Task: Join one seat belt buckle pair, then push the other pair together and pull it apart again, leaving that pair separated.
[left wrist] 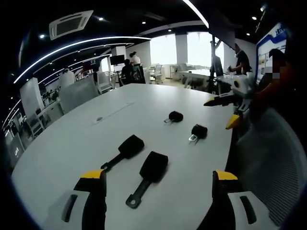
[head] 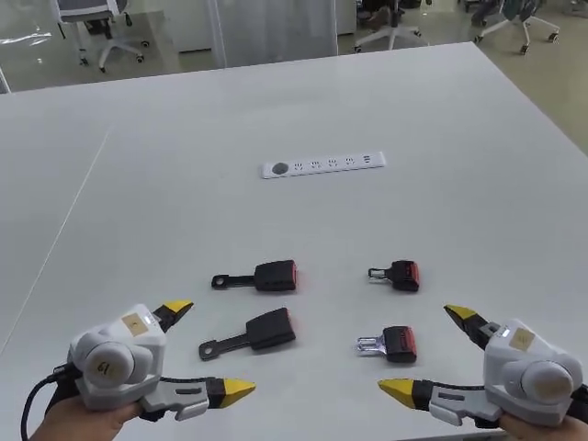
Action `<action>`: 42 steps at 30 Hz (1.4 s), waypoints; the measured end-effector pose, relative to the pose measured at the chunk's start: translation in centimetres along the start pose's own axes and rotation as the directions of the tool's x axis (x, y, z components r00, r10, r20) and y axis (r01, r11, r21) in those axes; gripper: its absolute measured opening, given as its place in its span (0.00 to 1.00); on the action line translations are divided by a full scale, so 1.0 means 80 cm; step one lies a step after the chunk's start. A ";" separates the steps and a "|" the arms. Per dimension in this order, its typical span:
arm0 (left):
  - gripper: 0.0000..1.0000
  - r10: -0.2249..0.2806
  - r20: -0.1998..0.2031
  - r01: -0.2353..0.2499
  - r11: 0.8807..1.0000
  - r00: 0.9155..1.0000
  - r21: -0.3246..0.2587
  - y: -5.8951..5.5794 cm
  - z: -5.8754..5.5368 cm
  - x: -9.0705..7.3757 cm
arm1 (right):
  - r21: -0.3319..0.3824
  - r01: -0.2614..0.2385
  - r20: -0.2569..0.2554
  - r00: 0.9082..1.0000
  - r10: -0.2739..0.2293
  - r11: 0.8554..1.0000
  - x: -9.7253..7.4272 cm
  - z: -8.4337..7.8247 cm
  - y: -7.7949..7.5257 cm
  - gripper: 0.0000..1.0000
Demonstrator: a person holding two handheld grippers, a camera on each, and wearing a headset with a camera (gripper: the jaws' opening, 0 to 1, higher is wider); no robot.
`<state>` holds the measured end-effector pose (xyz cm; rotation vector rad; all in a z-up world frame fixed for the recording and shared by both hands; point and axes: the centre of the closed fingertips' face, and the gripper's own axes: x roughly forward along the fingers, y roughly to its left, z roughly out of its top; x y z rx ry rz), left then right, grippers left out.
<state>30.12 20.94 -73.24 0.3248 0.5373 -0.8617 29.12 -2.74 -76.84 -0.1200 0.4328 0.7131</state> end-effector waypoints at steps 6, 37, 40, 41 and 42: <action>0.93 -0.003 -0.003 0.003 1.000 1.000 -0.001 0.001 -0.001 0.002 | -0.004 -0.002 -0.001 1.000 0.002 1.000 0.003 0.001 0.000 0.95; 0.93 -0.051 -0.029 0.052 0.999 0.998 0.006 0.018 -0.001 0.041 | -0.005 -0.052 -0.023 0.998 0.052 0.999 0.057 0.009 0.019 0.93; 0.93 -0.058 -0.029 0.058 0.998 0.998 0.010 0.021 0.000 0.046 | -0.013 -0.067 -0.015 0.998 0.067 0.998 0.063 0.017 0.023 0.93; 0.93 -0.060 -0.029 0.060 0.998 0.998 0.009 0.023 0.001 0.048 | -0.012 -0.069 -0.015 0.998 0.069 0.998 0.066 0.017 0.021 0.93; 0.93 -0.062 -0.030 0.062 0.998 0.998 0.009 0.024 0.001 0.050 | -0.013 -0.069 -0.021 0.997 0.068 0.998 0.068 0.015 0.020 0.93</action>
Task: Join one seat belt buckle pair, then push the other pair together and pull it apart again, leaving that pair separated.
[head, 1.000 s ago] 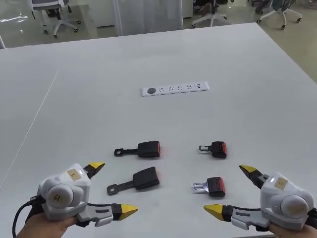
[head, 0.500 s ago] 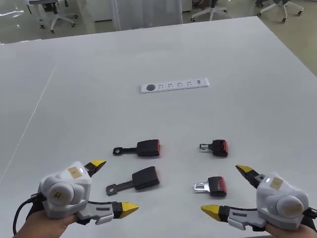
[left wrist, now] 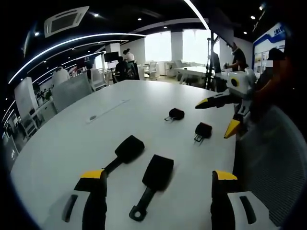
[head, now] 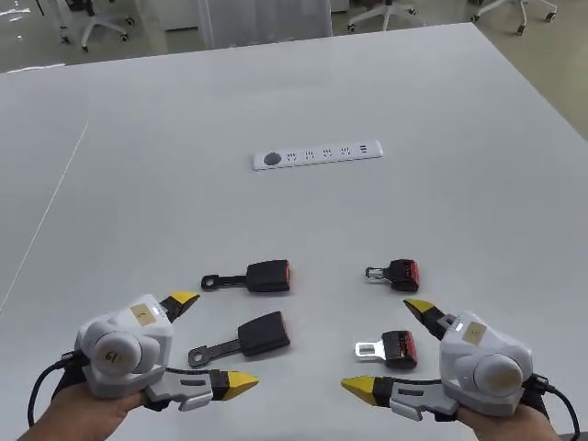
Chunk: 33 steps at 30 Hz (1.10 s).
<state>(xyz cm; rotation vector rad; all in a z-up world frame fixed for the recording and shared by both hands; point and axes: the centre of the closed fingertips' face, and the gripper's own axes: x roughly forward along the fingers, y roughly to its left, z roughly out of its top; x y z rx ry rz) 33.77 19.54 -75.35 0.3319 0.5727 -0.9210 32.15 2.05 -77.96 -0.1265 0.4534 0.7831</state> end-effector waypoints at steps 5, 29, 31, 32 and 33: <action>0.93 -0.015 -0.010 0.015 1.000 1.000 0.002 0.004 -0.001 0.012 | -0.004 -0.005 -0.019 1.000 0.005 1.000 0.006 -0.006 -0.008 0.92; 0.89 -0.128 -0.105 0.135 0.989 0.986 0.062 0.011 -0.027 0.066 | -0.033 -0.112 -0.173 0.979 0.104 0.993 0.006 -0.050 -0.042 0.84; 0.87 -0.142 -0.119 0.151 0.986 0.983 0.070 0.010 -0.031 0.072 | -0.030 -0.130 -0.190 0.974 0.122 0.991 0.005 -0.055 -0.042 0.83; 0.86 -0.151 -0.126 0.161 0.984 0.980 0.071 0.008 -0.033 0.074 | -0.031 -0.140 -0.197 0.972 0.131 0.990 0.005 -0.057 -0.041 0.82; 0.84 -0.164 -0.139 0.176 0.982 0.977 0.074 0.006 -0.036 0.077 | -0.042 -0.160 -0.212 0.966 0.148 0.986 0.005 -0.061 -0.040 0.82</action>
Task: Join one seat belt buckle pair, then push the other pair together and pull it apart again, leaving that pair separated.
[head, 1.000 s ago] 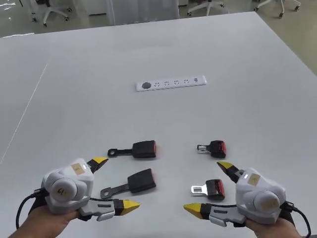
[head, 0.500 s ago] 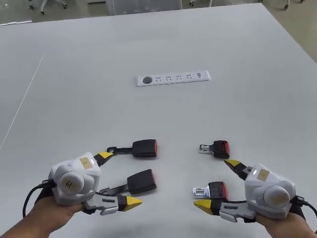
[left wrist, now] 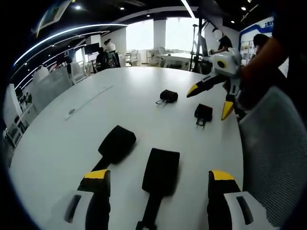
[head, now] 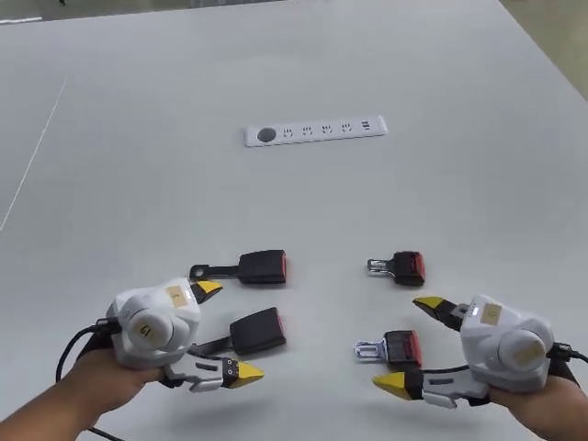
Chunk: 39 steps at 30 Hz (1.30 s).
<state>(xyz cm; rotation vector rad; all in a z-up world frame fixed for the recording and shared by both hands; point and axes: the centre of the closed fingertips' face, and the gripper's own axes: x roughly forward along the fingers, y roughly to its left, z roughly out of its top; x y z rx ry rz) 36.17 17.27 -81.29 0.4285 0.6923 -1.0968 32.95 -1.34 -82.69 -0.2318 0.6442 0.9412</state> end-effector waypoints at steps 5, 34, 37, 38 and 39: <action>0.79 -0.033 -0.050 0.035 0.998 0.998 0.045 0.000 -0.009 0.014 | -0.046 -0.071 -0.062 0.996 0.068 0.996 0.002 -0.013 0.002 0.74; 0.41 -0.149 -0.230 0.199 0.956 0.962 0.215 -0.009 -0.032 0.042 | -0.259 -0.194 -0.213 0.967 0.140 0.946 0.010 -0.039 0.003 0.36; 0.35 -0.172 -0.256 0.239 0.936 0.951 0.259 -0.013 -0.031 0.044 | -0.230 -0.168 -0.164 0.978 0.132 0.959 0.013 -0.036 0.003 0.36; 0.35 -0.173 -0.267 0.244 0.933 0.948 0.263 -0.014 -0.030 0.045 | -0.224 -0.163 -0.151 0.980 0.131 0.961 0.014 -0.035 0.002 0.35; 0.35 -0.172 -0.274 0.248 0.930 0.946 0.270 -0.013 -0.030 0.046 | -0.220 -0.157 -0.142 0.982 0.128 0.963 0.015 -0.035 0.002 0.35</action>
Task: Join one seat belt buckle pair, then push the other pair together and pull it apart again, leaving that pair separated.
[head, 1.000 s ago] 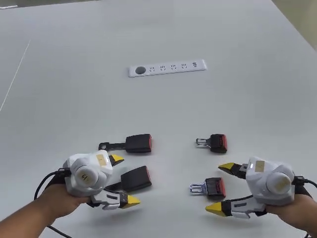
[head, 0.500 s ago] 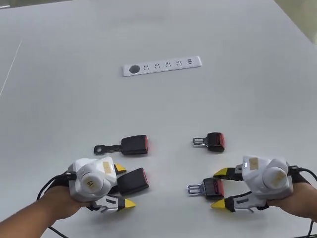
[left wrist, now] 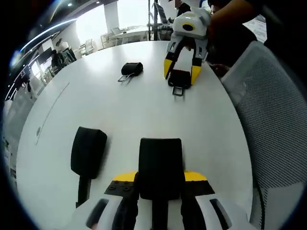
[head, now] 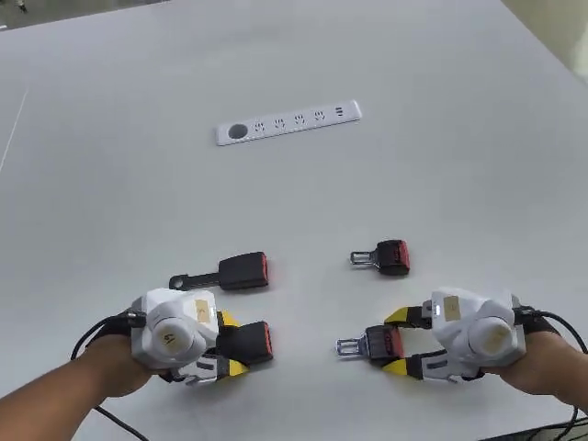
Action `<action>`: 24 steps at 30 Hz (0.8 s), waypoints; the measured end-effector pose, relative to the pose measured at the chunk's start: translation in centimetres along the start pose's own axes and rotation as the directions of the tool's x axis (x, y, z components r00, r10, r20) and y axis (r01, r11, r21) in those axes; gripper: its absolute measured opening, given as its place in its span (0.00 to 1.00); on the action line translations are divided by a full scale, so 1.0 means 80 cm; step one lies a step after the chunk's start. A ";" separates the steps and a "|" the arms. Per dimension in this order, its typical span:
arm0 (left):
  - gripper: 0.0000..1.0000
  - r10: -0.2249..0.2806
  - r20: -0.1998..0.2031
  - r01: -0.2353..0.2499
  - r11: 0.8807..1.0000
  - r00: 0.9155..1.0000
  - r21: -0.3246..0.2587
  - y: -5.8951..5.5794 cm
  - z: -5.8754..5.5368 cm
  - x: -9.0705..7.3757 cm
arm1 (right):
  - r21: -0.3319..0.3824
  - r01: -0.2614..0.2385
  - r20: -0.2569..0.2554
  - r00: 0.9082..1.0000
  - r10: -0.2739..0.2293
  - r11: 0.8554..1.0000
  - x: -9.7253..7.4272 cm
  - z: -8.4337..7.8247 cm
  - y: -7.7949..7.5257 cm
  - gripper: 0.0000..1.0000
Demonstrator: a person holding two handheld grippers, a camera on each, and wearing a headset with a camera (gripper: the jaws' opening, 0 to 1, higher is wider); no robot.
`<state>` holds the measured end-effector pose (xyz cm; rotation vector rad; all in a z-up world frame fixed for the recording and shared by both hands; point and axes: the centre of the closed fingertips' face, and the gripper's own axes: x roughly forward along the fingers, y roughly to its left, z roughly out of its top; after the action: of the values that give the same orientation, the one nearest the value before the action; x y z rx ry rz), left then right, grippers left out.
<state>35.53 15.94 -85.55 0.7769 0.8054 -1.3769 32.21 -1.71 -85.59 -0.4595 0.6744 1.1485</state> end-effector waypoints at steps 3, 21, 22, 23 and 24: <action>0.35 -0.007 -0.013 0.007 1.000 1.000 0.011 0.000 0.000 0.000 | 0.020 0.007 0.029 1.000 -0.007 1.000 -0.001 -0.001 -0.001 0.35; 0.35 -0.024 -0.033 0.025 0.999 0.999 0.025 0.000 -0.001 -0.002 | 0.082 -0.028 0.117 0.993 0.019 0.996 0.009 0.013 -0.005 0.34; 0.35 -0.024 -0.034 0.025 0.999 0.999 0.025 0.000 -0.001 -0.002 | 0.080 -0.029 0.121 0.992 0.020 0.996 0.012 0.015 -0.005 0.34; 0.35 -0.025 -0.034 0.026 0.999 0.999 0.025 0.000 -0.001 -0.002 | 0.083 -0.030 0.123 0.992 0.020 0.996 0.014 0.018 -0.004 0.34; 0.35 -0.026 -0.035 0.027 0.999 0.999 0.029 0.000 -0.001 -0.002 | 0.086 -0.033 0.128 0.992 0.022 0.996 0.016 0.020 -0.004 0.34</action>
<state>35.56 16.11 -85.50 0.8177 0.8268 -1.4047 33.23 0.10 -85.33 -0.3007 0.6197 1.1588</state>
